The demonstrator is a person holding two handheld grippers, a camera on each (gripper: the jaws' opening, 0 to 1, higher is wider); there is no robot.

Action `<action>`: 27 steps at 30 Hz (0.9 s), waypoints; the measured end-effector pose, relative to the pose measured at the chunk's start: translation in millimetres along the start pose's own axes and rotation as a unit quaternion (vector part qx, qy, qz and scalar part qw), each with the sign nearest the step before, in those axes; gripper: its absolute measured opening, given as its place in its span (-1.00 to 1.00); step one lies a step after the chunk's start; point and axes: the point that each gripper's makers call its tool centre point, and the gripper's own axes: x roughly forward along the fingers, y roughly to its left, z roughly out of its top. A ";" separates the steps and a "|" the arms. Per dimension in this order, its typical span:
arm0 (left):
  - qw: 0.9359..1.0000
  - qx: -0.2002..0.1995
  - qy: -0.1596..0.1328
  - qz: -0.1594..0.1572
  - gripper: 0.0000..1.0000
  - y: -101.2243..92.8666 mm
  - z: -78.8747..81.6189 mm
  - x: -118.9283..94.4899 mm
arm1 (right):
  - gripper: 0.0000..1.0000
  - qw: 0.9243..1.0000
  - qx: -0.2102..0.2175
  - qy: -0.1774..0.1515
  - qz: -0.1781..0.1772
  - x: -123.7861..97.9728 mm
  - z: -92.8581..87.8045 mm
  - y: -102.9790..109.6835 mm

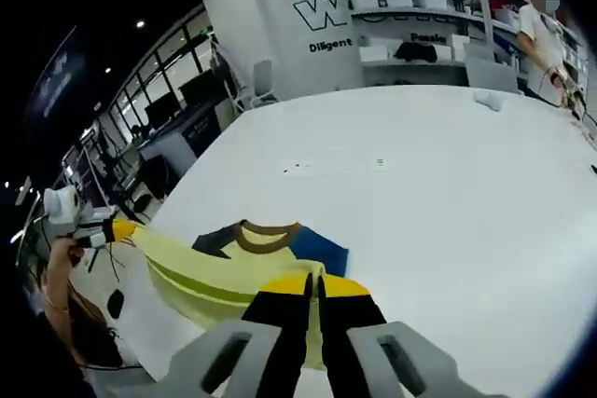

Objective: Fold the garment on the visible template until the final outline fits inside the template.

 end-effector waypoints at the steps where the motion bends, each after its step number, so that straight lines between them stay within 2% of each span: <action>1: 1.000 0.000 -0.003 0.002 -0.92 1.8 3.3 1.5 | -1.00 1.000 0.003 -0.005 -0.001 0.1 4.2 -1.1; 4: 1.000 -0.003 -0.017 0.008 -0.92 8.8 16.7 6.2 | -1.00 1.000 0.003 -0.023 -0.004 0.1 19.5 -4.7; 5: 1.000 -0.001 -0.027 0.015 -0.92 13.2 28.4 9.3 | -1.00 0.999 0.003 -0.043 -0.002 2.6 33.7 -7.7; 9: 0.999 -0.003 -0.034 0.016 -0.92 17.7 42.3 16.2 | -1.00 0.996 0.032 -0.077 0.017 6.7 55.8 -8.5; 12: 0.999 0.005 -0.039 0.024 -0.92 24.8 54.3 23.5 | -1.00 0.994 0.042 -0.098 0.014 10.1 74.0 -14.8; 13: 0.999 -0.003 -0.043 0.025 -0.92 29.5 59.2 27.8 | -1.00 0.994 0.044 -0.103 0.012 11.3 78.2 -16.9; 14: 0.999 -0.018 -0.045 0.024 -0.92 33.5 63.5 31.8 | -1.00 0.993 0.051 -0.109 0.010 14.8 87.9 -22.9; 16: 0.997 -0.034 -0.057 0.029 -0.92 48.6 76.2 45.9 | -1.00 0.985 0.105 -0.132 0.025 26.4 113.3 -34.2; 17: 0.997 -0.036 -0.059 0.033 -0.92 54.0 79.0 52.8 | -1.00 0.982 0.133 -0.133 0.025 33.3 117.7 -39.2; 20: 0.995 -0.045 -0.079 0.041 -0.92 64.8 93.0 84.4 | -1.00 0.982 0.145 -0.117 -0.001 63.2 124.3 -53.3; 21: 0.995 -0.055 -0.068 0.039 -0.92 67.4 90.0 98.5 | -1.00 0.983 0.144 -0.110 -0.026 84.7 129.6 -65.3; 22: 0.996 -0.055 -0.055 0.050 -0.92 77.2 84.0 120.7 | -1.00 0.984 0.143 -0.105 -0.033 97.9 131.4 -70.7; 24: 0.996 -0.052 -0.047 0.058 -0.92 83.0 73.5 140.5 | -1.00 0.985 0.136 -0.098 -0.033 117.0 133.9 -73.5; 26: 0.996 -0.052 -0.047 0.059 -0.92 84.2 72.5 143.6 | -1.00 0.986 0.133 -0.098 -0.033 119.9 134.7 -74.0; 27: 0.995 -0.066 -0.042 0.067 -0.92 91.9 68.1 161.1 | -1.00 0.988 0.118 -0.091 -0.046 136.1 136.5 -81.8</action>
